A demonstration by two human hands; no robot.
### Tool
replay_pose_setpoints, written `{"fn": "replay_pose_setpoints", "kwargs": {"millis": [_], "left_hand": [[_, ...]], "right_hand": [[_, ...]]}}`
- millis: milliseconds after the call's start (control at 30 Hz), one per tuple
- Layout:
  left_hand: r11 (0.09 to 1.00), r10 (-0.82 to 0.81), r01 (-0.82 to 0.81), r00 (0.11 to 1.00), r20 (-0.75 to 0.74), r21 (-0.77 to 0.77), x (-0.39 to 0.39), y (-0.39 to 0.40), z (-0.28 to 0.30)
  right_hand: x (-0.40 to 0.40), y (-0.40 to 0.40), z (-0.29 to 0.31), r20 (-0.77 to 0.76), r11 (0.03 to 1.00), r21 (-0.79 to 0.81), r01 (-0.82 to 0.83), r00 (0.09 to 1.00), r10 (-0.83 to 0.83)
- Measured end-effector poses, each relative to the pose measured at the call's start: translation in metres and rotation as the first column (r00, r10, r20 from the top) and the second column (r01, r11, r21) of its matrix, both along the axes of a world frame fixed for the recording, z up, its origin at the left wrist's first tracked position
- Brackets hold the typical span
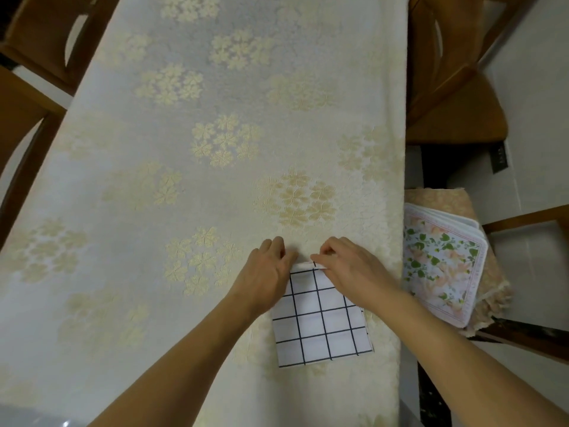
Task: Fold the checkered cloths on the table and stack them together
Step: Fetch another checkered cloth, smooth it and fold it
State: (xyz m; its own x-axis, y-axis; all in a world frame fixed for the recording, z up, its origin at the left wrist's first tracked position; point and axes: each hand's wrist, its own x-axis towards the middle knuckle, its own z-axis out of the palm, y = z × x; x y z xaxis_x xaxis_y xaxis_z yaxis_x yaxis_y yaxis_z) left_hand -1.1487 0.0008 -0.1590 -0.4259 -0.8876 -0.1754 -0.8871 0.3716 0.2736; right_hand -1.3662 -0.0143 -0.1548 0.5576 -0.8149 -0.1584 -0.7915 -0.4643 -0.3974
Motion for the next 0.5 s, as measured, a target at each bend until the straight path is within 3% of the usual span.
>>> {"fn": "replay_pose_setpoints", "kwargs": {"millis": [133,500], "left_hand": [[0.995,-0.009,0.007,1.000,-0.020,-0.103,-0.005,0.028,0.007],[0.987,-0.005,-0.004,0.999,-0.054,-0.159,-0.019,0.106,0.032]], "right_hand": [[-0.005,0.023,0.005,0.056,0.998,-0.049,0.026,0.998,-0.023],[-0.022,0.093,0.020,0.104,0.978,-0.207,-0.008,0.994,0.030]]}}
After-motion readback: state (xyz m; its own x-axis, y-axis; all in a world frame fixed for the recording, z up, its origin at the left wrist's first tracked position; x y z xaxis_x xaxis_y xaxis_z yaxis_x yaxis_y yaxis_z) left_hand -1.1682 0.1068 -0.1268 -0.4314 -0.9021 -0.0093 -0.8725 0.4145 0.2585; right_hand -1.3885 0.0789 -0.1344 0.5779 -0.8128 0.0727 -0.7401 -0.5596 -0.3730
